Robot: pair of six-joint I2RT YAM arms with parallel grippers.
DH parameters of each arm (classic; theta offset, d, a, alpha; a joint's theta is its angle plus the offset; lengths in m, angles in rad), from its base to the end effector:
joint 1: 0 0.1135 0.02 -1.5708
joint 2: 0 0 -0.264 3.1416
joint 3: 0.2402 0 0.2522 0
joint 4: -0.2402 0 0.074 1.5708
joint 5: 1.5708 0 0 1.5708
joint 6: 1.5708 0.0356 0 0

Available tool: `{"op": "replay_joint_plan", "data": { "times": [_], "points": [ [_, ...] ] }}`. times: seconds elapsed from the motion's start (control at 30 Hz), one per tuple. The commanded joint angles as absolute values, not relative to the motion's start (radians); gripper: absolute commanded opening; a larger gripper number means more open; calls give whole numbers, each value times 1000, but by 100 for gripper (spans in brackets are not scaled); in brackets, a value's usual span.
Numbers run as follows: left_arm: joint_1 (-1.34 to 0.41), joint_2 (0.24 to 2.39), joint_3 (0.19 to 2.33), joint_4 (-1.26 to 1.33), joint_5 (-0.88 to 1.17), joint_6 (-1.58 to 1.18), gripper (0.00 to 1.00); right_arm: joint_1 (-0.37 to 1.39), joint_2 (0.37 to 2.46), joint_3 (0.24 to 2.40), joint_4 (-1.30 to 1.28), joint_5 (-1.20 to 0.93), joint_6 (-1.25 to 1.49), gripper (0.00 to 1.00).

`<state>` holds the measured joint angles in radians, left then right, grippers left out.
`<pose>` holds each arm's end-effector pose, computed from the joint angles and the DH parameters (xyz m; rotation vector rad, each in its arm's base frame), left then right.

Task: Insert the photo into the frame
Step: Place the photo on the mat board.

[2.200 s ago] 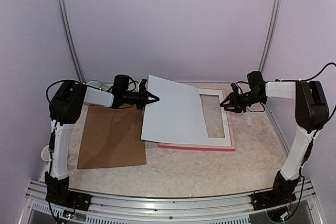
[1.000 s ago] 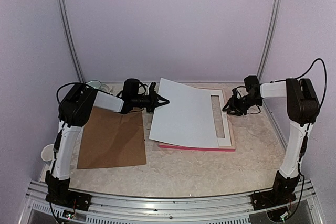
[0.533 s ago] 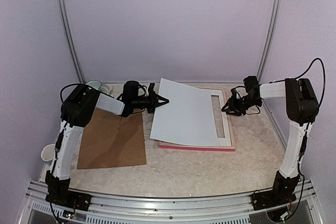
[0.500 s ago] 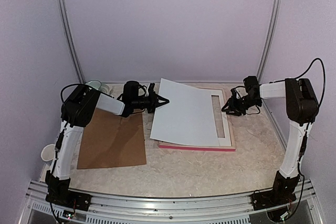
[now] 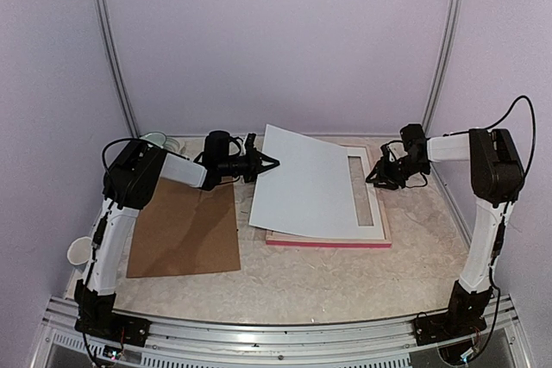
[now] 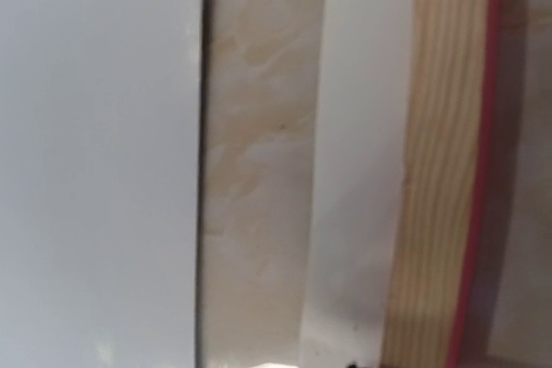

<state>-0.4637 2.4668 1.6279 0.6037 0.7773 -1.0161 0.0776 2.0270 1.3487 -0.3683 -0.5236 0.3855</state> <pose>0.4639 -0.2599 0.1131 0.0763 2.1075 -1.6740 0.4145 0.0501 0.1528 0.2163 2.6252 0.8469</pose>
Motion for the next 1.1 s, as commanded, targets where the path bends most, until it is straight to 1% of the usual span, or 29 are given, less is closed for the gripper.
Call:
{"op": "replay_joint_plan", "data": {
  "times": [0.0, 0.17, 0.3, 0.37, 0.5, 0.57, 0.63, 0.8, 1.07],
  "points": [
    [-463, 2507, 1654, 631, 783, -1006, 11, 74, 1989, 1345, -368, -430, 400, 36],
    [-464, 2519, 1651, 642, 794, -1015, 14, 69, 1933, 1310, -274, -500, 432, 36],
    [-462, 2523, 1645, 653, 796, -1026, 24, 63, 1923, 1316, -252, -501, 452, 37],
    [-462, 2523, 1637, 659, 796, -1032, 32, 61, 1930, 1327, -253, -489, 459, 37],
    [-456, 2519, 1611, 681, 792, -1047, 57, 57, 1969, 1358, -287, -436, 461, 38],
    [-451, 2518, 1598, 690, 792, -1053, 65, 56, 1992, 1376, -301, -411, 463, 38],
    [-450, 2515, 1583, 697, 790, -1056, 69, 52, 2011, 1385, -305, -394, 466, 38],
    [-449, 2499, 1553, 685, 778, -1044, 73, 52, 2033, 1396, -304, -359, 463, 38],
    [-466, 2430, 1587, 376, 629, -863, 77, 49, 2038, 1380, -289, -341, 467, 38]
  ]
}}
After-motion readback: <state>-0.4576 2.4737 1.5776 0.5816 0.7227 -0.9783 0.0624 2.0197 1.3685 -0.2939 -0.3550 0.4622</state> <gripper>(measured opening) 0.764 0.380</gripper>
